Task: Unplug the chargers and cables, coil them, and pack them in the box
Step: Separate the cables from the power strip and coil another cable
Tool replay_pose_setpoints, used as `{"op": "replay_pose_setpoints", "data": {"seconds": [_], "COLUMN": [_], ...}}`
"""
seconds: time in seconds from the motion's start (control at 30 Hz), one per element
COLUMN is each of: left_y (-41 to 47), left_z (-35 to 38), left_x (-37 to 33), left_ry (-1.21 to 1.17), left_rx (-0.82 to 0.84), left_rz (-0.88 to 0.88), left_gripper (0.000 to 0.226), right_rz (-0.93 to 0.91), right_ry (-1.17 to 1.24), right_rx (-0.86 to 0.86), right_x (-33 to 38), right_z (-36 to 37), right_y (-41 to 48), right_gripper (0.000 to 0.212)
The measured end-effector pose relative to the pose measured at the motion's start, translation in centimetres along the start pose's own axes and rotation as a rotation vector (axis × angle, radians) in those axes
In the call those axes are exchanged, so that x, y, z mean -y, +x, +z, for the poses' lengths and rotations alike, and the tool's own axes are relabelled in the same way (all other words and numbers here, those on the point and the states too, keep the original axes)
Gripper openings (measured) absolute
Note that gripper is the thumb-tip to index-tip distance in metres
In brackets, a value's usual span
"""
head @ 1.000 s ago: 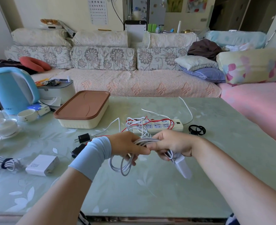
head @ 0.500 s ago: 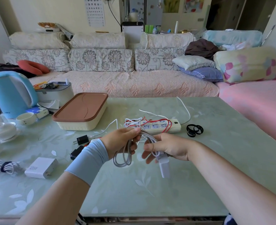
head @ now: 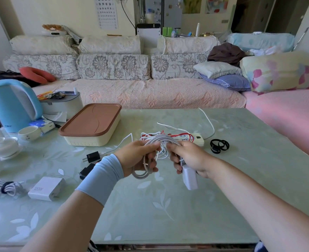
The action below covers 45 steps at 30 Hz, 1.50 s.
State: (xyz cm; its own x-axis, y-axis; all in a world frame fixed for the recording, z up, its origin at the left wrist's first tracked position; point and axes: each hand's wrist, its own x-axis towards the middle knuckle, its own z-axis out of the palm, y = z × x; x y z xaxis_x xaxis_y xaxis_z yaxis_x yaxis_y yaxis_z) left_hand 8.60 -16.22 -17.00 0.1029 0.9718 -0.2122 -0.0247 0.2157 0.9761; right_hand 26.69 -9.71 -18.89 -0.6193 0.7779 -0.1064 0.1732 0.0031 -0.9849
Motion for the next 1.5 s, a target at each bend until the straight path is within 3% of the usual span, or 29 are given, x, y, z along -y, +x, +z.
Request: {"op": "replay_pose_setpoints", "data": {"seconds": [0.17, 0.3, 0.53, 0.67, 0.77, 0.83, 0.9, 0.97, 1.03, 1.13, 1.3, 1.37, 1.5], "left_y": [1.1, 1.1, 1.3, 1.3, 1.1, 1.0, 0.7, 0.2, 0.0, 0.2, 0.6, 0.7, 0.7], "left_z": [0.8, 1.4, 2.9, 2.7, 2.5, 1.8, 1.1, 0.8, 1.1, 1.3, 1.4, 1.5, 1.9], "left_x": [0.0, 0.5, 1.0, 1.0, 0.6, 0.3, 0.1, 0.0, -0.1, 0.0, -0.2, -0.2, -0.3], "left_ry": [-0.251, -0.335, -0.218, 0.147, 0.238, 0.19, 0.055, -0.123, -0.247, -0.18, -0.106, -0.091, -0.052], "left_rx": [-0.111, -0.103, -0.195, -0.154, -0.146, -0.069, 0.028, 0.103, 0.147, 0.077, -0.142, -0.216, -0.217], "left_rz": [0.119, 0.178, 0.214, 0.288, 0.264, 0.21, 0.151, 0.145, 0.202, 0.293, 0.43, 0.471, 0.511], "left_gripper": [0.029, 0.03, 0.042, 0.041, 0.033, 0.041, 0.049, 0.043, 0.03, 0.008, 0.023, 0.023, 0.017], "right_rz": [-0.021, -0.047, -0.004, -0.025, -0.024, -0.004, 0.016, 0.037, 0.076, 0.137, 0.19, 0.135, 0.003], "right_ry": [0.038, -0.031, -0.193, -0.177, -0.162, -0.173, -0.17, -0.142, -0.085, 0.021, 0.198, 0.084, -0.242], "right_rx": [0.058, 0.141, 0.1, 0.148, 0.172, 0.192, 0.262, 0.365, 0.414, 0.401, 0.461, 0.425, 0.136], "right_x": [0.4, 0.6, 0.4, 0.4, 0.4, 0.5, 0.8, 1.0, 0.8, 0.7, 0.9, 0.9, 0.3], "right_z": [0.9, 1.5, 1.9, 2.0, 2.2, 2.1, 2.2, 2.7, 3.4, 4.0, 3.6, 3.9, 5.2], "right_y": [0.1, -0.2, -0.3, -0.9, -1.1, -1.1, -1.2, -1.3, -1.2, -0.9, -0.9, -1.0, -0.7], "right_gripper": [0.019, 0.012, 0.028, 0.028, 0.032, 0.03, 0.015, 0.006, 0.018, 0.021, 0.024, 0.025, 0.015]}}
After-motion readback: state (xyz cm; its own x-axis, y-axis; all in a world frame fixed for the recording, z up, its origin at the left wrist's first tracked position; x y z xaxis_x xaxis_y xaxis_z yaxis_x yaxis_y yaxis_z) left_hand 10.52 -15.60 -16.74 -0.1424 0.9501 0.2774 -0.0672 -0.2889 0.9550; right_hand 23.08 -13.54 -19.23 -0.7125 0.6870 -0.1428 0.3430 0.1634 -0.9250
